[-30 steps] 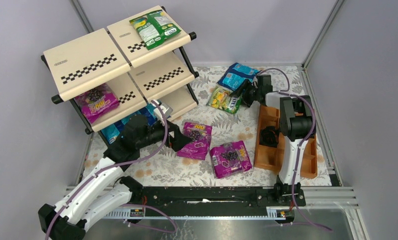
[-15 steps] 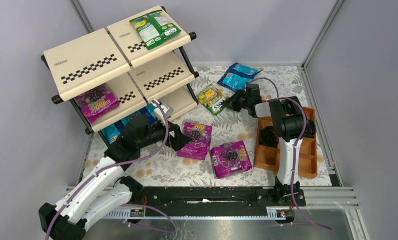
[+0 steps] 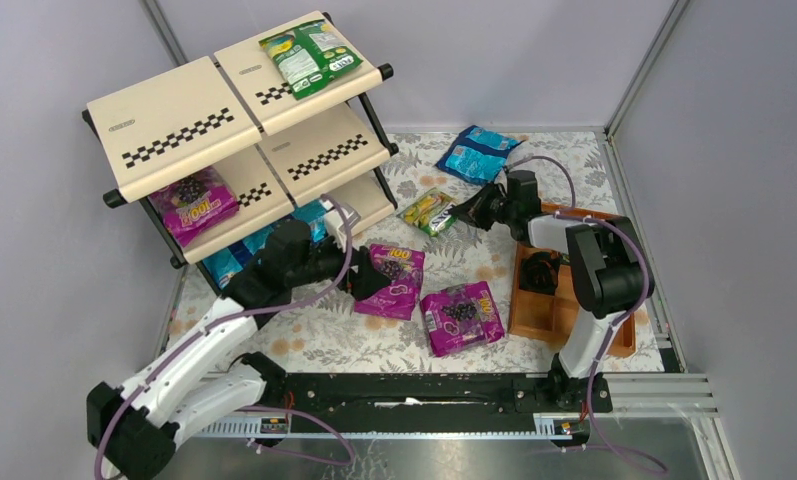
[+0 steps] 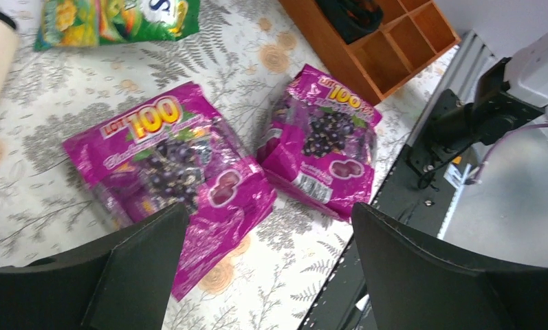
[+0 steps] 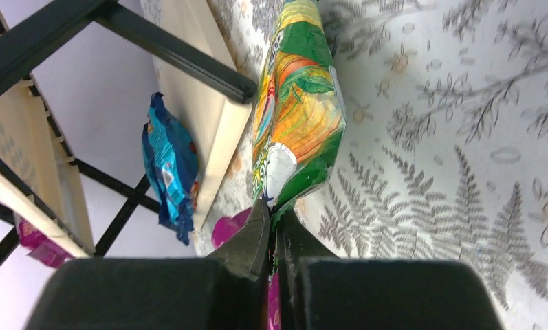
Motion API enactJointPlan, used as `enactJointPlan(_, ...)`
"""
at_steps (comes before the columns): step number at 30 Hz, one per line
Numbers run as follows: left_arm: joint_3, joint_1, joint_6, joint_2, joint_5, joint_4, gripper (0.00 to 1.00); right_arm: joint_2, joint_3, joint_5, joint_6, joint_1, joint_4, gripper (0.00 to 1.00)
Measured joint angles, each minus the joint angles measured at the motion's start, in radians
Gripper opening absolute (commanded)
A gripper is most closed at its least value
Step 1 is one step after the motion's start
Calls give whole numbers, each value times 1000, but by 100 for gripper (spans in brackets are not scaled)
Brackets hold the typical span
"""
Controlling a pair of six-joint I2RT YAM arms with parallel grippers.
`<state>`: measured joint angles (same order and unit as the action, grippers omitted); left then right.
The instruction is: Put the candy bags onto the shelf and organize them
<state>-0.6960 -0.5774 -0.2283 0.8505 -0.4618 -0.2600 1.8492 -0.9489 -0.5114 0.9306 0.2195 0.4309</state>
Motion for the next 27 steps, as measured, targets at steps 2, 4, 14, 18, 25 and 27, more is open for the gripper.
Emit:
enactJointPlan(2, -27, -21, -12, 50, -8, 5, 94, -19, 25, -22, 32, 0, -1, 0)
enactJointPlan(4, -77, -67, -16, 113, 3, 3, 95, -29, 43, -34, 56, 0, -8, 0)
enactJointPlan(14, -616, -325, 50, 700, 226, -109, 82, -131, 72, -27, 107, 0, -173, 5)
enactJointPlan(18, -744, -334, 89, 893, 269, -176, 76, -145, 72, -24, 123, 0, -218, 5)
enactJointPlan(25, -763, -335, 155, 986, 389, -220, 60, -145, 90, -28, 180, 0, -200, 5)
enactJointPlan(27, -763, -337, 165, 987, 432, -215, 59, -145, 103, -29, 199, 0, -186, 5)
